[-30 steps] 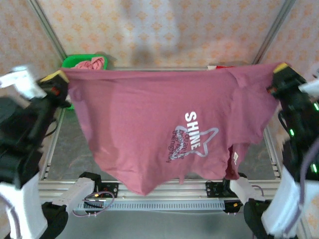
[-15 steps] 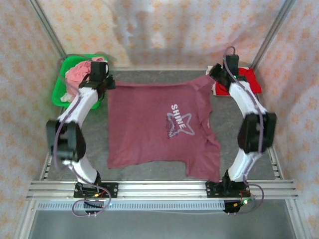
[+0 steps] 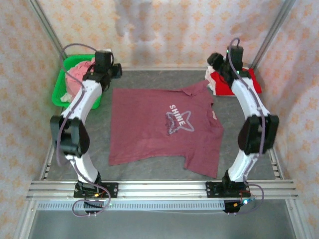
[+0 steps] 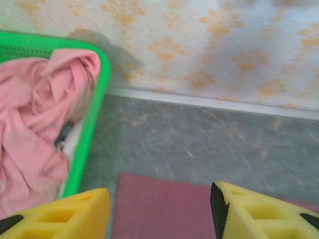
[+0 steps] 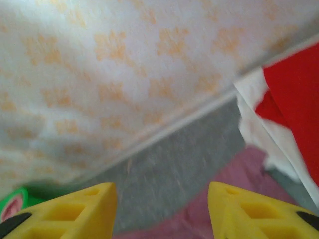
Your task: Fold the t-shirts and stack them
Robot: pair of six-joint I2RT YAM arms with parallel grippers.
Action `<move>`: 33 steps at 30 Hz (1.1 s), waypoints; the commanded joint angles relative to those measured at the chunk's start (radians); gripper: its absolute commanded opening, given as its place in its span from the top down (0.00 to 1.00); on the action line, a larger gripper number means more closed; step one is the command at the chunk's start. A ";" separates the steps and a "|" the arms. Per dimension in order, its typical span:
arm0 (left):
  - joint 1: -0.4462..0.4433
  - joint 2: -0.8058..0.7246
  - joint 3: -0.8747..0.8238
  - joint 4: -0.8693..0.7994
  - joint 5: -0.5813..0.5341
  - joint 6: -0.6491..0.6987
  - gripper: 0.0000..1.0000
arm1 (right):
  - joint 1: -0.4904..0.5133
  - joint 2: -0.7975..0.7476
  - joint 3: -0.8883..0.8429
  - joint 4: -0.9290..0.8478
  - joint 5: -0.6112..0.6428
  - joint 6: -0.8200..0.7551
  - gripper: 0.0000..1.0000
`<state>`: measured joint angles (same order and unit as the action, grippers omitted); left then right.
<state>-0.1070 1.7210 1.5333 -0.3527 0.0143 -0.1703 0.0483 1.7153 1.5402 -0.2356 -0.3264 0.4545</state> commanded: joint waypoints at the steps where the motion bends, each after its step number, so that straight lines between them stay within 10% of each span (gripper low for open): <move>1: -0.030 -0.032 -0.217 0.038 0.003 -0.089 0.46 | 0.017 -0.041 -0.190 0.077 -0.019 0.045 0.49; 21: -0.132 -0.198 -0.498 0.087 0.067 -0.193 0.48 | 0.092 0.377 -0.083 0.183 -0.108 0.221 0.44; 33: -0.131 -0.246 -0.616 0.110 0.036 -0.202 0.49 | 0.114 0.498 0.024 0.194 -0.100 0.282 0.57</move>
<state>-0.2386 1.4990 0.9260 -0.2749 0.0734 -0.3630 0.1528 2.1899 1.5269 -0.0601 -0.4488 0.7124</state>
